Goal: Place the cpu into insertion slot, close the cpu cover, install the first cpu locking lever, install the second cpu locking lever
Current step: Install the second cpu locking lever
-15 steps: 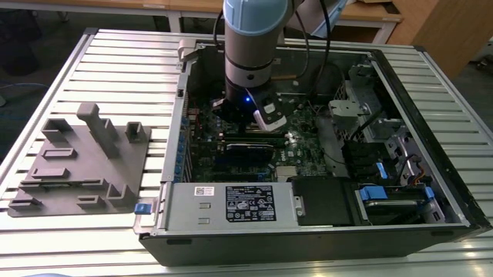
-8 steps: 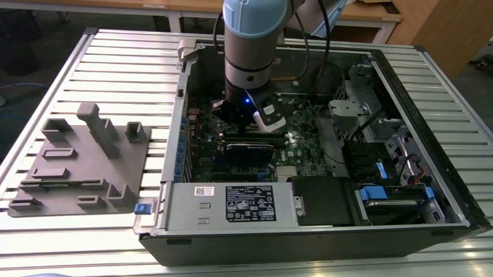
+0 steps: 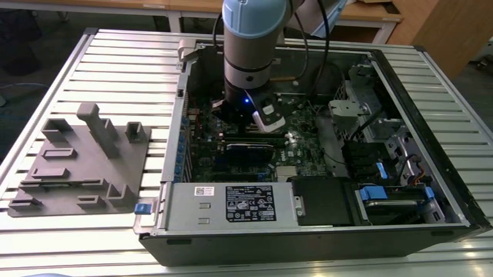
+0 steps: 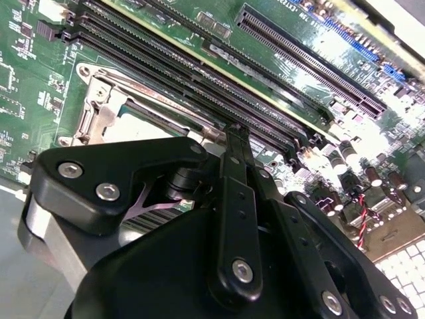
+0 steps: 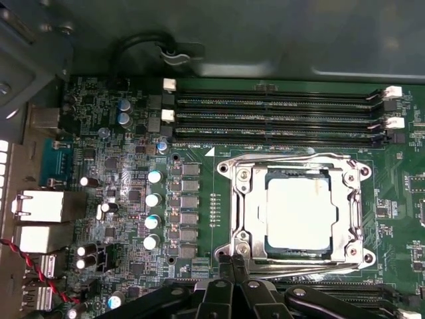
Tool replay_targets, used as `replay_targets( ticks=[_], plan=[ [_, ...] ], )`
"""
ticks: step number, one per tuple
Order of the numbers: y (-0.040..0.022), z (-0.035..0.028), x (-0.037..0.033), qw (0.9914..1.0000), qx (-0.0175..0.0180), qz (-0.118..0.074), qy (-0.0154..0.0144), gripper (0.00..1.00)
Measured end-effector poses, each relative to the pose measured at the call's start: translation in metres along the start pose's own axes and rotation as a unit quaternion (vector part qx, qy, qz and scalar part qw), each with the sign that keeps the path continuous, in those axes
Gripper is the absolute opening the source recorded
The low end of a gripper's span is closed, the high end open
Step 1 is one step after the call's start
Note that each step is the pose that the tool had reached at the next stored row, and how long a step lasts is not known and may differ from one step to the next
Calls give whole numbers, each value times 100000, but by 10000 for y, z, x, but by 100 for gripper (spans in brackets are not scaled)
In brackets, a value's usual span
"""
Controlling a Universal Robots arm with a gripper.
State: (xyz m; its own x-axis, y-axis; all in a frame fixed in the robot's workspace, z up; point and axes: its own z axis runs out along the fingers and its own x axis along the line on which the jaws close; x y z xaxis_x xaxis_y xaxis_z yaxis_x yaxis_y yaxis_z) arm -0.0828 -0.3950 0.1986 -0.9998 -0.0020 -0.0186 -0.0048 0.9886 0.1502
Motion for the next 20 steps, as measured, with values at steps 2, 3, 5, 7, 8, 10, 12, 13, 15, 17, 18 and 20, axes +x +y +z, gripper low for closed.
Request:
replay_targets(
  ticks=[2, 3, 5, 7, 8, 10, 12, 13, 15, 17, 18, 20],
  plan=[
    [1, 1, 3, 100000, -8, -4, 0, 11],
    [1, 1, 3, 100000, -12, -4, -2, 11],
    [2, 2, 4, 100000, -22, -3, -6, 11],
    [3, 2, 4, 100000, -23, -3, -3, 11],
    [4, 2, 4, 100000, -35, 0, 0, 11],
    [9, 3, 4, 100000, -72, 1, -1, 11],
    [14, 3, 4, 100000, -96, 1, -1, 11],
    [14, 4, 4, 100000, -100, -4, -2, 11],
    [14, 4, 4, 100000, -100, -3, -4, 11],
    [15, 4, 4, 100000, -103, -1, -5, 11],
    [15, 4, 4, 100000, -104, -1, -6, 11],
    [16, 2, 3, 100000, -98, -1, -2, 11]
  ],
)
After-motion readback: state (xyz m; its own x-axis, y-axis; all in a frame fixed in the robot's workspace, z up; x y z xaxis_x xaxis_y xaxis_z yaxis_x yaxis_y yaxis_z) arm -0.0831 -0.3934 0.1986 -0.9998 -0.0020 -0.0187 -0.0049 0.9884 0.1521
